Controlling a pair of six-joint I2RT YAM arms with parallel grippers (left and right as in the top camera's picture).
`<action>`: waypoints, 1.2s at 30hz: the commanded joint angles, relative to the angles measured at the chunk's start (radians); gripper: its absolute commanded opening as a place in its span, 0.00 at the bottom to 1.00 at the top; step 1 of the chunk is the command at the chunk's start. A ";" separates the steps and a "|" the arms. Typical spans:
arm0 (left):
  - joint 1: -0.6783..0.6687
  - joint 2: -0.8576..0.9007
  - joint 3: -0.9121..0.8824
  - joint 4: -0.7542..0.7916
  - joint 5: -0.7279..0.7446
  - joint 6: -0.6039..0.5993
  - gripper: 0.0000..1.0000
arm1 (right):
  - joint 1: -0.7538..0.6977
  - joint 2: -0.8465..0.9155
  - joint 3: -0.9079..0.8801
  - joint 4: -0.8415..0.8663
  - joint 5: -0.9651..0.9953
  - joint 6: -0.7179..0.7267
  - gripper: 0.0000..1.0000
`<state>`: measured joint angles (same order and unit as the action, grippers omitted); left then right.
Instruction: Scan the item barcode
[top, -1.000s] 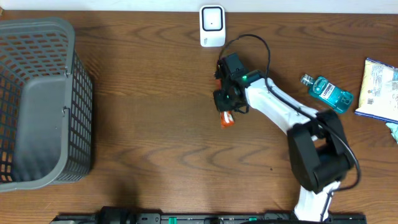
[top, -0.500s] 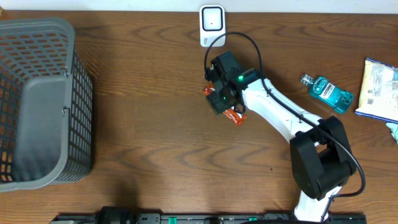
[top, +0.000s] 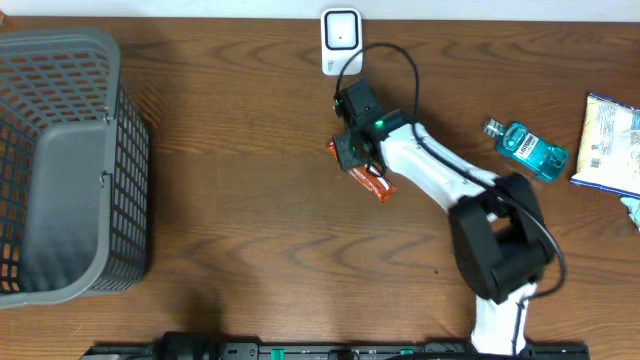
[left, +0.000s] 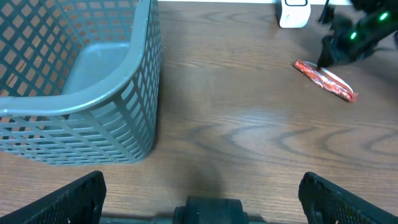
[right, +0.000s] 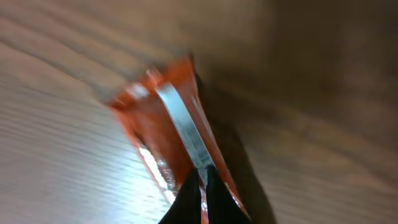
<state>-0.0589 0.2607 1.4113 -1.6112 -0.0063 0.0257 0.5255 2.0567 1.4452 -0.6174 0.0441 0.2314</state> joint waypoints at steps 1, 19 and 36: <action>0.005 0.004 -0.002 -0.076 -0.006 -0.001 0.99 | -0.003 0.045 0.004 -0.036 -0.013 0.038 0.01; 0.005 0.004 -0.002 -0.076 -0.006 -0.001 0.99 | -0.011 -0.126 0.093 -0.026 0.003 0.034 0.01; 0.005 0.004 -0.002 -0.076 -0.006 0.000 1.00 | 0.033 0.077 0.073 0.018 -0.028 0.041 0.01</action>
<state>-0.0586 0.2607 1.4113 -1.6112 -0.0063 0.0261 0.5526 2.1384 1.5051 -0.5976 0.0254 0.2600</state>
